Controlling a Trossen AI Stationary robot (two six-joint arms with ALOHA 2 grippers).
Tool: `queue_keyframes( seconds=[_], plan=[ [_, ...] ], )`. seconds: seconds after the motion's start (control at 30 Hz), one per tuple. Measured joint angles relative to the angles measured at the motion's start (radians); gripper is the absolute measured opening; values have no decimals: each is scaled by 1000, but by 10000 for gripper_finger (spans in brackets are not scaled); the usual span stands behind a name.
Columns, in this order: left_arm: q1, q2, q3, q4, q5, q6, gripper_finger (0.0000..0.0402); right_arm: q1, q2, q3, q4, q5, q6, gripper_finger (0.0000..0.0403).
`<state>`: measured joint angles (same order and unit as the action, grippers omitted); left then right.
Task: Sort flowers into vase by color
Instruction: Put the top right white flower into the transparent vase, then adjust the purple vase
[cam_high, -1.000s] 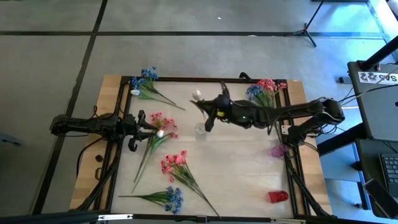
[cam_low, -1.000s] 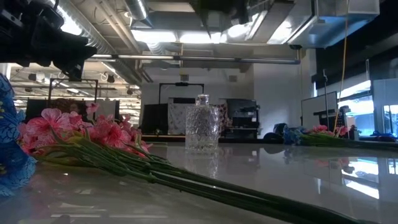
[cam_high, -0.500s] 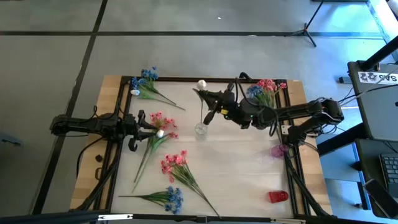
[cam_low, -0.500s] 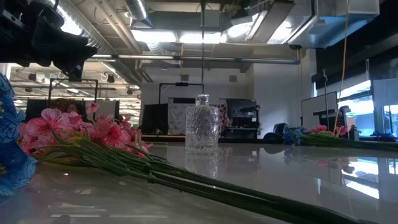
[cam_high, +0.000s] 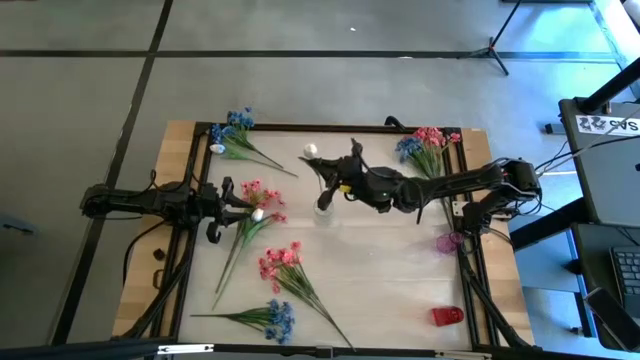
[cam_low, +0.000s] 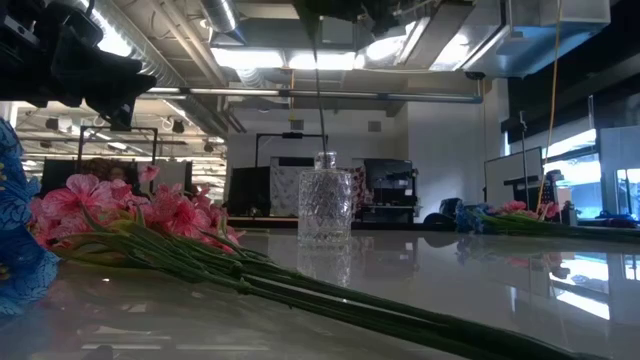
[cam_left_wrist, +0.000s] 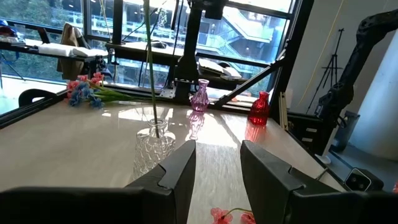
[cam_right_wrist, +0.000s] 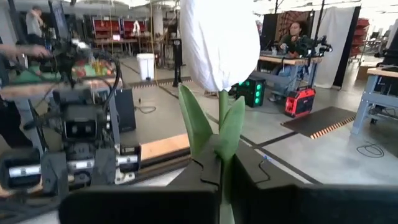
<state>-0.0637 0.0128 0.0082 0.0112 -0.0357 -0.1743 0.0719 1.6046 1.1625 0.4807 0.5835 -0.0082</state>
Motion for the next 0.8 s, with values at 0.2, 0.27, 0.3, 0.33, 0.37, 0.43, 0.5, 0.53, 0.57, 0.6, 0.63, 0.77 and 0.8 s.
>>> queue_keyframes(
  seconds=[0.2, 0.27, 0.3, 0.33, 0.37, 0.43, 0.5, 0.53, 0.57, 0.6, 0.63, 0.77, 0.8],
  plan=[
    [0, 0, 0, 0, 0, 0, 124, 5, -1, 0, -74, -14, 30, 26],
    [0, 0, 0, 0, 0, 0, 124, 7, -1, 0, -107, -29, 56, 39],
    [0, 0, 0, 0, 0, 0, 124, 6, -1, 0, -128, -34, 64, 47],
    [0, 0, 0, 0, 0, 0, 124, 7, -1, 0, -154, -39, 72, 56],
    [0, 0, 0, 0, 0, 0, 124, 8, -1, 0, -181, -46, 82, 66],
    [0, 0, 0, 0, 0, 0, 124, 8, -3, 0, -223, -56, 112, 87],
    [0, 0, 0, 0, 0, 0, 124, 8, -7, 0, -258, -61, 140, 109],
    [0, 0, 0, 0, 0, 0, 124, 8, -10, 1, -274, -61, 152, 119],
    [0, 0, 0, 0, 0, 0, 124, 8, -16, 1, -299, -62, 160, 130],
    [0, 0, 0, 0, 0, 0, 124, 8, -21, 1, -319, -61, 163, 141],
    [0, 0, 0, 0, 0, 0, 124, 7, -26, 1, -332, -61, 166, 151],
    [0, 0, 0, 0, 0, 0, 124, 7, -71, 1, -439, -61, 200, 188],
    [0, 0, 0, 0, 0, 0, 124, 7, -86, 1, -474, -61, 214, 196]
  ],
)
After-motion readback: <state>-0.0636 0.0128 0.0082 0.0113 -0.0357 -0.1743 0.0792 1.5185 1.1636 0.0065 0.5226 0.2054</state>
